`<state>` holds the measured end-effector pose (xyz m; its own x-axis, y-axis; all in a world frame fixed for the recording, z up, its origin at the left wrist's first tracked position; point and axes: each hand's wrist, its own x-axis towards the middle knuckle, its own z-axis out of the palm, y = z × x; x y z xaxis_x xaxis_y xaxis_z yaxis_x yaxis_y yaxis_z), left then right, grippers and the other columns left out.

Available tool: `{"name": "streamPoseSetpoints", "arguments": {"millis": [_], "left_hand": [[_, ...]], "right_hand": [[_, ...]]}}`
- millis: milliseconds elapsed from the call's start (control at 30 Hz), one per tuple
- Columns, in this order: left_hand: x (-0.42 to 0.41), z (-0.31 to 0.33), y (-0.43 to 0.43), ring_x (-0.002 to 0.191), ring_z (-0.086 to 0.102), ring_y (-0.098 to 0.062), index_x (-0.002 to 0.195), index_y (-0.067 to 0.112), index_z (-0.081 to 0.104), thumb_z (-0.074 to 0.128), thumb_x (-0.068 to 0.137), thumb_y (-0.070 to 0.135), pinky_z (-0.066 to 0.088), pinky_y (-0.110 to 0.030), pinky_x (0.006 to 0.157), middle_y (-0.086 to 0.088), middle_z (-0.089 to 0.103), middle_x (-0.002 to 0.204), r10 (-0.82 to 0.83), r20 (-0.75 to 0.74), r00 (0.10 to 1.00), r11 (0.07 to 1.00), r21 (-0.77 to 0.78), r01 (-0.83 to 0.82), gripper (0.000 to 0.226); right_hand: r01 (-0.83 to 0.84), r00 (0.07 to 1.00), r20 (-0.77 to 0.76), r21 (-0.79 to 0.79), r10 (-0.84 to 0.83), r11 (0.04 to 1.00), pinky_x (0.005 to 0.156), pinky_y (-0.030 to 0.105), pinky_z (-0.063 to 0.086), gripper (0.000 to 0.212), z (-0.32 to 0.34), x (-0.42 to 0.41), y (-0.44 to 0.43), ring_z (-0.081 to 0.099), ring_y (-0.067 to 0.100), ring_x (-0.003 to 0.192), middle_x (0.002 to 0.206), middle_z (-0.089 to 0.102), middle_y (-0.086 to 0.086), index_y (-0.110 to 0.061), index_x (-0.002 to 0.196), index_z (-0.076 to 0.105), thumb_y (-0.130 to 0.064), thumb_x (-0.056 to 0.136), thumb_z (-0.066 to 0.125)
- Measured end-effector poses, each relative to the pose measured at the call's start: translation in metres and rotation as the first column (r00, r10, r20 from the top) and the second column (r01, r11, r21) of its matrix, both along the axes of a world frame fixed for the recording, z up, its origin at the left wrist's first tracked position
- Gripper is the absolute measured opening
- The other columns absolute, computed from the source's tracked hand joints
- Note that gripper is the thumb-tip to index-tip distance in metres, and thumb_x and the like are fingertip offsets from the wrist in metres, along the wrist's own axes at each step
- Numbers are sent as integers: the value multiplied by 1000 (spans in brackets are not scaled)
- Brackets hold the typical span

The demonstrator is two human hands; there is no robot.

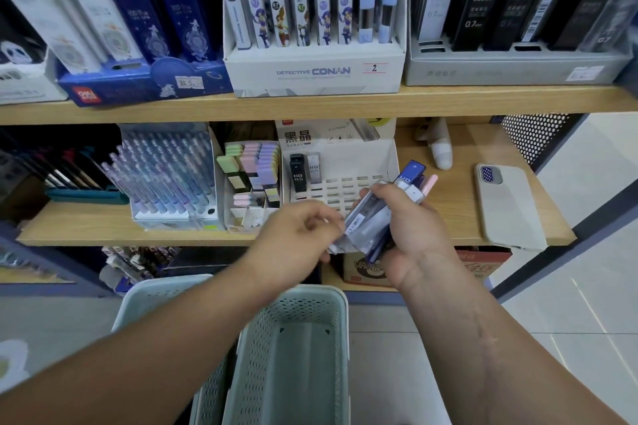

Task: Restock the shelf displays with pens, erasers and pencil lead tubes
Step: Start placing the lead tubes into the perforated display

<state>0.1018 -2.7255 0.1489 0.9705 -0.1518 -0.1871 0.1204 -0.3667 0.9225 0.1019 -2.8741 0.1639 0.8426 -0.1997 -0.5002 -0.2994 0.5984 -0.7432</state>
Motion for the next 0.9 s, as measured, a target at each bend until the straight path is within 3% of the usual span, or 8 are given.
{"name": "streamPoseSetpoints", "arguments": {"millis": [67, 167, 267, 433, 667, 767, 900], "left_hand": [[-19, -2, -1, 62, 63, -16, 99, 17, 73, 64, 96, 10, 48, -29, 56, -4, 72, 75, 43, -85, 995, 989, -138, -54, 12], [-29, -5, 1, 63, 62, -17, 92, 13, 74, 68, 92, 4, 50, -26, 56, -4, 71, 71, 155, -131, 979, 944, -273, -186, 10], [-32, -5, 2, 63, 62, -19, 91, 11, 75, 67, 93, 5, 52, -28, 59, -5, 70, 69, 207, -126, 970, 925, -298, -236, 10], [-34, -5, 9, 63, 64, -19, 105, 11, 70, 62, 96, 3, 52, -28, 58, -5, 69, 70, 296, -42, 954, 900, -322, -294, 15], [-23, 0, 23, 72, 67, -20, 98, 20, 71, 69, 91, 5, 56, -31, 70, -13, 71, 84, 133, 57, 989, 988, -81, -128, 17], [-12, 0, 18, 64, 57, -10, 100, 26, 72, 72, 89, 8, 50, -23, 66, -7, 68, 79, 73, 124, 990, 997, -2, -73, 21], [3, 1, 13, 56, 52, -6, 116, 28, 66, 70, 90, 7, 44, -19, 59, 6, 62, 69, -20, 77, 997, 999, 46, 17, 34]], "right_hand": [[-1, 1000, -1, -9, 1, 1000, 49, 37, 57, 27, 0, -1, 3, 69, 23, 56, 83, 71, 12, 1, 115, 64, -9, 91, 67], [-9, 1000, -18, -49, 9, 999, 50, 35, 58, 22, -3, -5, 6, 71, 26, 62, 90, 73, 17, -5, 110, 66, -8, 88, 70], [3, 1000, -25, -81, -5, 997, 55, 37, 60, 23, -2, -8, 8, 72, 27, 68, 94, 76, 18, -5, 110, 67, -9, 87, 71], [-7, 999, -41, -88, 3, 996, 49, 30, 55, 16, -1, -9, 7, 71, 22, 60, 85, 75, 12, -10, 103, 67, -9, 87, 71], [-47, 999, -21, -162, 44, 986, 53, 31, 59, 11, -4, -8, 8, 70, 21, 64, 85, 75, 11, -13, 95, 66, -6, 87, 71], [-183, 983, -29, -261, 182, 948, 70, 42, 61, 14, -5, -9, 13, 71, 26, 72, 93, 76, 18, -10, 97, 68, -4, 85, 71], [-245, 969, -47, -335, 244, 910, 69, 41, 60, 18, -8, -7, 14, 70, 29, 72, 93, 75, 21, -5, 100, 69, -3, 83, 72]]}}
